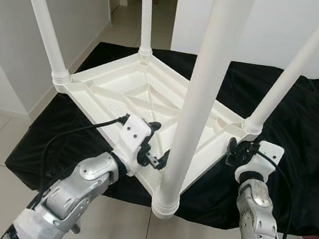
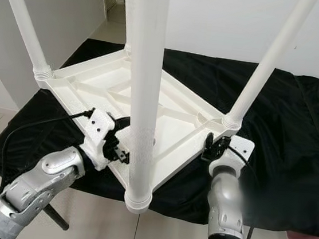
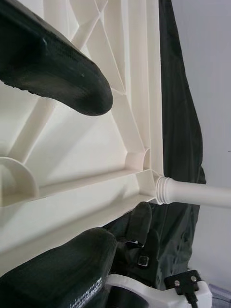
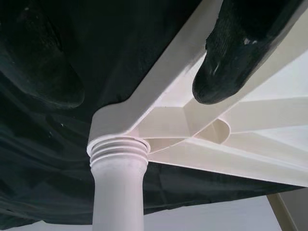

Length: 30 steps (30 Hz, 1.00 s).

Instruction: Building children table

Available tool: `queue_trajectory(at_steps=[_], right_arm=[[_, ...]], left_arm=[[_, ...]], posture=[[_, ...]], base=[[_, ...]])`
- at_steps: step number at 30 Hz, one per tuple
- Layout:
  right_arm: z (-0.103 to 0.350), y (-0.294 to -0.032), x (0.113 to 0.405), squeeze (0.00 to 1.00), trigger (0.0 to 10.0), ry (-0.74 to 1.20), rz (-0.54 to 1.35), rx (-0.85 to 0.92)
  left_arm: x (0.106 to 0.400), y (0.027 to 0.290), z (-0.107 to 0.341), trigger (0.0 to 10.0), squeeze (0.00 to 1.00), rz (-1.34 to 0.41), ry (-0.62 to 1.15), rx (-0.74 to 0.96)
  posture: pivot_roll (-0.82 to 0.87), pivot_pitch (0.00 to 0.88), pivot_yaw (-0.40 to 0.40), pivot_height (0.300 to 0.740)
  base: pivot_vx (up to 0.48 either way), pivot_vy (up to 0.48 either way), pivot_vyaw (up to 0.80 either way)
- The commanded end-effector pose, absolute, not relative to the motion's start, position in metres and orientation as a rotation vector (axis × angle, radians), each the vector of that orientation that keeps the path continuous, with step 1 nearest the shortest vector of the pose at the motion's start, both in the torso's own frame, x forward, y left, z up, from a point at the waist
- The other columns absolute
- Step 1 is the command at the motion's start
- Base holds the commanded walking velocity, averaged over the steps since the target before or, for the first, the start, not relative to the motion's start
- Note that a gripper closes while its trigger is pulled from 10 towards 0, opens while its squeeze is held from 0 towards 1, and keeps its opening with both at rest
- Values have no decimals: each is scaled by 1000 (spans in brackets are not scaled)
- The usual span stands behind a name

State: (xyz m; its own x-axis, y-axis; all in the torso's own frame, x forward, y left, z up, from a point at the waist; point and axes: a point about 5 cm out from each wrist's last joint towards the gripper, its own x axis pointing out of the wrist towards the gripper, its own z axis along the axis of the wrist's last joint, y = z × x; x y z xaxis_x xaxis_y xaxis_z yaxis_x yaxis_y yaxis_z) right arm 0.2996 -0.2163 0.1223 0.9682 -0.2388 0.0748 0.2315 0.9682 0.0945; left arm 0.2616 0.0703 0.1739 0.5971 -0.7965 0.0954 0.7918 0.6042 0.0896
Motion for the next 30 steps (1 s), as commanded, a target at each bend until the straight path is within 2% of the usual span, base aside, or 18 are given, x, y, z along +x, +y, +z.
queue_trajectory(at_steps=[1, 10, 16, 21, 26, 30], right_arm=[[123, -217, 296, 0, 10000, -102, -233, 65], [126, -219, 286, 0, 10000, -101, -240, 42], [129, -207, 284, 0, 10000, -112, -123, 22], [135, -195, 279, 0, 10000, -124, 92, -22], [151, -198, 274, 0, 10000, -131, 358, -72], [158, -198, 268, 0, 10000, -109, 507, -100]], left_arm=[[254, 74, 168, 10000, 0, -1118, -113, 77], [249, 93, 158, 10000, 0, -1103, -54, 76], [249, 106, 151, 10000, 0, -1065, -15, 90], [249, 129, 145, 10000, 0, -1032, 38, 119], [242, 153, 140, 10000, 0, -1028, 94, 184], [238, 162, 138, 10000, 0, -1048, 125, 223]], posture=[[-41, 36, 49, 740], [-52, 34, 54, 740], [-51, 34, 50, 740], [-43, 36, 41, 740], [-42, 38, 40, 740], [-33, 39, 32, 740]], base=[[0, 0, 0], [0, 0, 0], [0, 0, 0], [0, 0, 0], [0, 0, 0], [0, 0, 0]])
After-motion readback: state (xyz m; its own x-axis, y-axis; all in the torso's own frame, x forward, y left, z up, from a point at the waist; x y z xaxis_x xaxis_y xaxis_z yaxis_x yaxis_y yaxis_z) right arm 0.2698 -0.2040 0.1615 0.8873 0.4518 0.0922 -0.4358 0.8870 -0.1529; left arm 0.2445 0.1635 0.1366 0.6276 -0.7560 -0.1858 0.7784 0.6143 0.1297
